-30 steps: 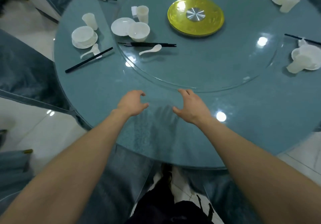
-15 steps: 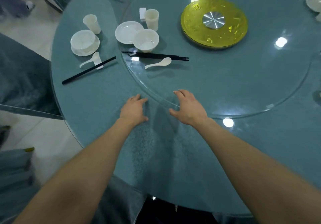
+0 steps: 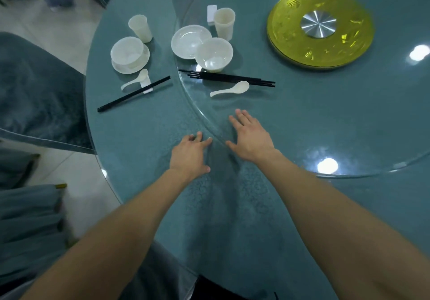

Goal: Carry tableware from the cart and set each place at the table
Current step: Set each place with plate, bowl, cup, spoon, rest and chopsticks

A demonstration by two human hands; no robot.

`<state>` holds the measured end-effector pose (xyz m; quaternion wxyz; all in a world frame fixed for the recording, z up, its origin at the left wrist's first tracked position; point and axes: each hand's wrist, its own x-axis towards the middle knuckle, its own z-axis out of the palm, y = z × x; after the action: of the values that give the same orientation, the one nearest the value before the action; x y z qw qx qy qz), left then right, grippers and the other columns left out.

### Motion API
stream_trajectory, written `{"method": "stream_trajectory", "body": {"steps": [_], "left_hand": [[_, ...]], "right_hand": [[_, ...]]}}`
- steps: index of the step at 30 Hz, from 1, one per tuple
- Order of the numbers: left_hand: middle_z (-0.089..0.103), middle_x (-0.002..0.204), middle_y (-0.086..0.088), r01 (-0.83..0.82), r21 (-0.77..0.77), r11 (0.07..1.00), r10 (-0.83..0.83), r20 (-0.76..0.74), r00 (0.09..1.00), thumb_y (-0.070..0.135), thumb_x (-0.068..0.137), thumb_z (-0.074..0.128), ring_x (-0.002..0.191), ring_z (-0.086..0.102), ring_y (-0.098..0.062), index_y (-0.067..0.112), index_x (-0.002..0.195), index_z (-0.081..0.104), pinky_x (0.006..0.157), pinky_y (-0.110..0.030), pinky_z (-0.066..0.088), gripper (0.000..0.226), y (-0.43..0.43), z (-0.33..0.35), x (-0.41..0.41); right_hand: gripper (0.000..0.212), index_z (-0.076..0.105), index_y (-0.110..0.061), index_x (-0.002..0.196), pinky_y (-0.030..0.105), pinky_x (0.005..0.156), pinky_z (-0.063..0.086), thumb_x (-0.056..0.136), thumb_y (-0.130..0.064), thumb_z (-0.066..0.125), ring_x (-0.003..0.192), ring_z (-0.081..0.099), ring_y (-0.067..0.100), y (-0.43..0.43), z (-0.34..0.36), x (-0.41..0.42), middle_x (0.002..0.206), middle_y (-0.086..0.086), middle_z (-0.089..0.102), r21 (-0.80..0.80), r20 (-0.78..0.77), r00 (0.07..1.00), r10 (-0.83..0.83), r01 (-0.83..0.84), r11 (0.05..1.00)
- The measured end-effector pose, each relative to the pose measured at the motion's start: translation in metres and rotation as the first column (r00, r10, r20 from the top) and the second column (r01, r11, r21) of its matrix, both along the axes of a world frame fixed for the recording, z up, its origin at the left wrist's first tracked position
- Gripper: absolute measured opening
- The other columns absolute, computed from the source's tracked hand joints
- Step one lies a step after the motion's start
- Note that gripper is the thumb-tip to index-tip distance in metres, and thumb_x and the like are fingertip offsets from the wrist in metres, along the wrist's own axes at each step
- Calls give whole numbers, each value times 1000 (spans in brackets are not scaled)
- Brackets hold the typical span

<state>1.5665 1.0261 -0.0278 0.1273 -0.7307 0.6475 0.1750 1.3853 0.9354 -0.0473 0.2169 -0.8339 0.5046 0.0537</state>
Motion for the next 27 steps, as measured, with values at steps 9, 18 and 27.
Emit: {"method": "stream_trajectory", "body": {"steps": [9, 18, 27], "left_hand": [[22, 174, 8, -1, 6, 1000, 1, 12, 1000, 54, 77, 87, 155, 28, -21, 42, 165, 28, 106, -49, 53, 107, -1, 1, -2], [21, 175, 7, -15, 38, 999, 14, 19, 1000, 51, 79, 88, 157, 26, -21, 40, 166, 25, 111, -49, 49, 108, -3, 2, -7], [21, 175, 5, -38, 67, 997, 37, 16, 999, 50, 76, 90, 157, 26, -23, 39, 166, 26, 114, -47, 48, 111, -5, -1, -9]], "right_hand": [[83, 20, -18, 168, 43, 132, 8, 102, -55, 55, 163, 1, 23, 13, -4, -13, 177, 6, 7, -42, -21, 999, -24, 23, 999], [71, 42, -17, 158, 45, 130, 18, 102, -59, 53, 161, 17, 24, 24, 1, -40, 172, 7, 27, -89, -1, 995, -96, 95, 991], [53, 61, -13, 130, 47, 114, 41, 97, -55, 60, 140, 46, 28, 33, -1, -75, 143, 7, 57, -182, 6, 991, -132, 131, 975]]}}
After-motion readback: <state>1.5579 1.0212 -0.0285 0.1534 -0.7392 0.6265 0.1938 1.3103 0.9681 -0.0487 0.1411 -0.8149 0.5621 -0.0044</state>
